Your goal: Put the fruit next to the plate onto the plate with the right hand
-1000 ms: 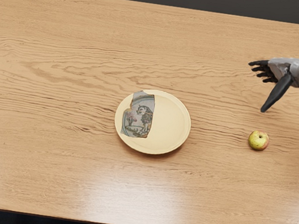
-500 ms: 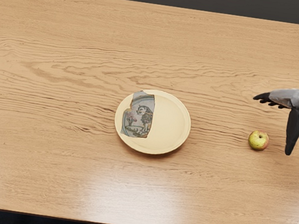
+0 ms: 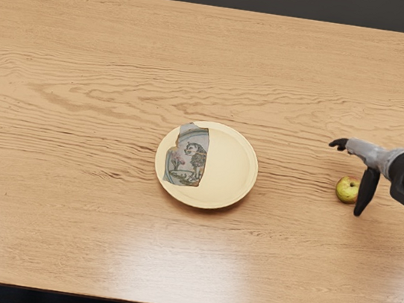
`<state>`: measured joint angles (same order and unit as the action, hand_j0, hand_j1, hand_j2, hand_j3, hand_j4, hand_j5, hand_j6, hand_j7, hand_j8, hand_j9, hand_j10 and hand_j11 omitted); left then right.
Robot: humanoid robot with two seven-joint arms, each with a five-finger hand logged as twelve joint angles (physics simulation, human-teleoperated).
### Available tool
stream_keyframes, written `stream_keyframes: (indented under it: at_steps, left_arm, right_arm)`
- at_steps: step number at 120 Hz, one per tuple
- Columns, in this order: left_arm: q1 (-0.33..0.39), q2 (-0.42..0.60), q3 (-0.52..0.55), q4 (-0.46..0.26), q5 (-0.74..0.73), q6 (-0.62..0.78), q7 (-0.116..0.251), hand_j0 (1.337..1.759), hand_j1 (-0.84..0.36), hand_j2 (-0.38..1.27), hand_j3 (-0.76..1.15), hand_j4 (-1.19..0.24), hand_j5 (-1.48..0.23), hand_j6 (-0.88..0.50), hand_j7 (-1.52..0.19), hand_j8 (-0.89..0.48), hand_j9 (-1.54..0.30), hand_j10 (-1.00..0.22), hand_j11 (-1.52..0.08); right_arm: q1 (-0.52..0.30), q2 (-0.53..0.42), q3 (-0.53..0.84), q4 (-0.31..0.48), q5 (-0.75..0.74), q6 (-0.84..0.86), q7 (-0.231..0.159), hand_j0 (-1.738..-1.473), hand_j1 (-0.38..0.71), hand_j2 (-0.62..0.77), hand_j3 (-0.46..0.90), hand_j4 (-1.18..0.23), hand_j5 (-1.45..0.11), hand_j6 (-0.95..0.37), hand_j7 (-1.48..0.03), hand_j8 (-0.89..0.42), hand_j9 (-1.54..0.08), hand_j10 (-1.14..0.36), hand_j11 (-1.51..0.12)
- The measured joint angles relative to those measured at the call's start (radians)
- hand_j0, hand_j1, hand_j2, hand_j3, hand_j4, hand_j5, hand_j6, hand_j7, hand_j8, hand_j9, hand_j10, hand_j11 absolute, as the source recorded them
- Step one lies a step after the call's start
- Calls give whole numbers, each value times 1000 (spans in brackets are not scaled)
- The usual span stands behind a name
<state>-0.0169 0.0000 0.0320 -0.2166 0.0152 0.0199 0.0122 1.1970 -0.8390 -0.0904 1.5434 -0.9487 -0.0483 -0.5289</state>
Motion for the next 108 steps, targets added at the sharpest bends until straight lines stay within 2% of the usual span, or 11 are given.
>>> stream_keyframes:
  at_steps: [25, 53, 75, 108]
  left_arm:
    - [0, 0, 0, 0, 0, 0, 0, 1658, 349, 0, 0, 0, 0, 0, 0, 0, 0, 0, 0]
    - [0, 0, 0, 0, 0, 0, 0, 1658, 349, 0, 0, 0, 0, 0, 0, 0, 0, 0, 0]
    - [0, 0, 0, 0, 0, 0, 0, 1658, 349, 0, 0, 0, 0, 0, 0, 0, 0, 0, 0]
    - [0, 0, 0, 0, 0, 0, 0, 1658, 349, 0, 0, 0, 0, 0, 0, 0, 0, 0, 0]
  right_arm:
    - [-21, -11, -1, 36, -16, -21, -3, -1658, -79, -43, 0, -233, -296, -235, -295, -233, -296, -232, -296]
    - [-46, -51, -6, 105, -58, -81, -11, -1658, 11, -57, 0, -308, -394, -310, -393, -309, -394, -307, -394]
    - [-97, -44, -9, 110, -106, -189, -14, -1658, 46, -62, 0, -337, -432, -339, -431, -338, -432, -336, -432]
    - [-123, -17, -10, 81, -128, -218, -23, -1658, 87, -68, 0, -371, -477, -373, -476, -371, -477, -370, -476]
